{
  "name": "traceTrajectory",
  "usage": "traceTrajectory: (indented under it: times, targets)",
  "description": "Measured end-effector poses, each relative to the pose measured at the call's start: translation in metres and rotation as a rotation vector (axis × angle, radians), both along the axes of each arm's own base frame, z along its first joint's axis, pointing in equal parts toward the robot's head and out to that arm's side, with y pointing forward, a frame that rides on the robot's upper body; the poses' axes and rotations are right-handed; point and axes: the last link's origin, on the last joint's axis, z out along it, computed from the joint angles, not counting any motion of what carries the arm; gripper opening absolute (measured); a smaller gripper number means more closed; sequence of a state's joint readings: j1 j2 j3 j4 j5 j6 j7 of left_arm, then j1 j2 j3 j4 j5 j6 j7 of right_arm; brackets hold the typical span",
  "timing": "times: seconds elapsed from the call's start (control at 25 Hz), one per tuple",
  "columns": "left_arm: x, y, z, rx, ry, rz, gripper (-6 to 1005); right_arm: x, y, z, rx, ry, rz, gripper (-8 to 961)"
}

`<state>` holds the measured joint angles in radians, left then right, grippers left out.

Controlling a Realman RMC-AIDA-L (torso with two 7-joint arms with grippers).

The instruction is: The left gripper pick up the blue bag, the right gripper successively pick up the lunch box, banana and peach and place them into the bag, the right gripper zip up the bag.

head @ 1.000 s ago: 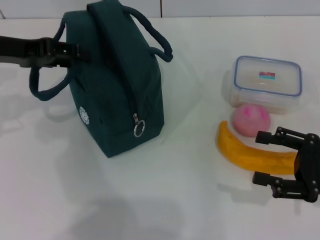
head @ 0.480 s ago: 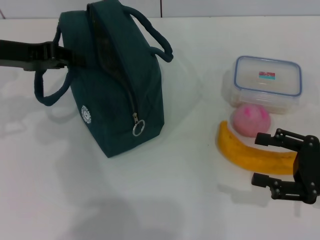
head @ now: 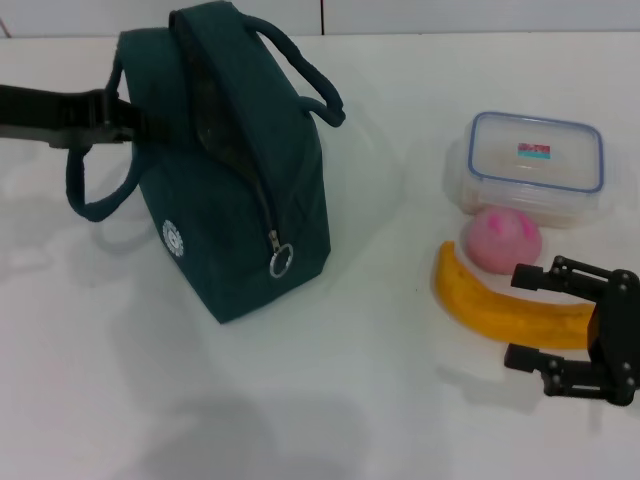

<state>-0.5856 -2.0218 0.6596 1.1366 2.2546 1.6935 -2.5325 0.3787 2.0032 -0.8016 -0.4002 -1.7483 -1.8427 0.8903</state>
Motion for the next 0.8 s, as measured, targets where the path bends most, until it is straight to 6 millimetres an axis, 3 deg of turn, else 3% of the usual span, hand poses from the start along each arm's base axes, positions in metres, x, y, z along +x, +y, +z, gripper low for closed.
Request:
traceTrajectory:
  times: [0.2,0.48,0.68,0.8]
  targets:
    - [0.007,-0.011,-0.003,-0.093,-0.005,-0.049,42,0.008,0.004,0.011,0.063,0.020,-0.065,796]
    - [0.007,-0.027,-0.011,-0.209,0.013,-0.093,41,0.031,0.022,0.028,0.164,0.052,-0.326,795]
    - [0.008,-0.029,-0.010,-0.202,-0.019,-0.093,41,0.042,0.027,0.038,0.240,0.147,-0.464,795]
    - [0.009,-0.027,-0.004,-0.166,-0.063,-0.095,41,0.059,0.032,0.043,0.286,0.203,-0.629,796]
